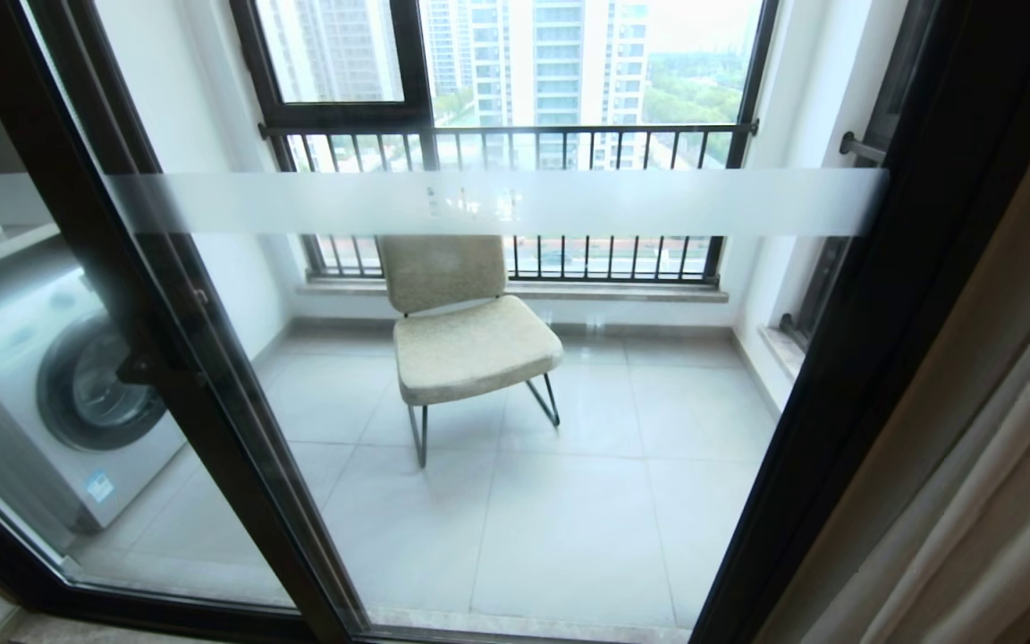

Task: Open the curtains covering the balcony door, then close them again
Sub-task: Close the inner curtains on both sides

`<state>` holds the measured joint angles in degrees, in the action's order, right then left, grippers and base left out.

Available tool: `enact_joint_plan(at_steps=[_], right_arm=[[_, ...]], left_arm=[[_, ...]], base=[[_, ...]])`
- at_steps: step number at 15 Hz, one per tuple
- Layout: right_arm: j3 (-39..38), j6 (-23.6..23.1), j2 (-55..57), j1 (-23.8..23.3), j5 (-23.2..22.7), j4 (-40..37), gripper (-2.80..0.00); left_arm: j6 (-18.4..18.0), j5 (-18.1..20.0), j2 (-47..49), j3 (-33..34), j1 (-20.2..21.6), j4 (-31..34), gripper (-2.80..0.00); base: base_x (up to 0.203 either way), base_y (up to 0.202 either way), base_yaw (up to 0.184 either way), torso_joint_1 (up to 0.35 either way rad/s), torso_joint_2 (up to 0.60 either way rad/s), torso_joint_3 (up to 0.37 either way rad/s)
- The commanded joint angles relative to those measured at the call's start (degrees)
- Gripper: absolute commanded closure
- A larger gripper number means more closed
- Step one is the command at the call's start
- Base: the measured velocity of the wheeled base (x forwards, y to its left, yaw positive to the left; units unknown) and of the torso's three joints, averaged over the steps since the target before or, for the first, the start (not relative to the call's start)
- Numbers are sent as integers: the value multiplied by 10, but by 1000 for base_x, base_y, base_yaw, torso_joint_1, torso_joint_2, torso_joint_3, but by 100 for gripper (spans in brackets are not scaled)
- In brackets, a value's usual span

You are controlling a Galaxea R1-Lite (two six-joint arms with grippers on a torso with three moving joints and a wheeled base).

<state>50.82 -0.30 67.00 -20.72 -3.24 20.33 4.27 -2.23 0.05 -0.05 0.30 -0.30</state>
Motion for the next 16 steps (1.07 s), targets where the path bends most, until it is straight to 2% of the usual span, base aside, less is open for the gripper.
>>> enact_joint_plan(at_steps=[1, 5, 9, 12, 16], right_arm=[[1, 0, -6, 53, 0, 2, 0], [1, 0, -20, 145, 1, 15, 0], [5, -3, -23, 148, 0, 12, 0], [21, -3, -23, 127, -1, 5, 0], [24, -4, -21, 126, 0, 5, 0]], left_arm=[[0, -1, 0, 0, 0, 0, 0], [0, -1, 0, 0, 0, 0, 0], [0, -1, 0, 0, 0, 0, 0], [0, -1, 0, 0, 0, 0, 0], [0, -1, 0, 0, 0, 0, 0]], base=[[0, 0, 0, 0, 0, 0], [0, 0, 0, 0, 0, 0], [0, 0, 0, 0, 0, 0], [0, 0, 0, 0, 0, 0], [0, 0, 0, 0, 0, 0]])
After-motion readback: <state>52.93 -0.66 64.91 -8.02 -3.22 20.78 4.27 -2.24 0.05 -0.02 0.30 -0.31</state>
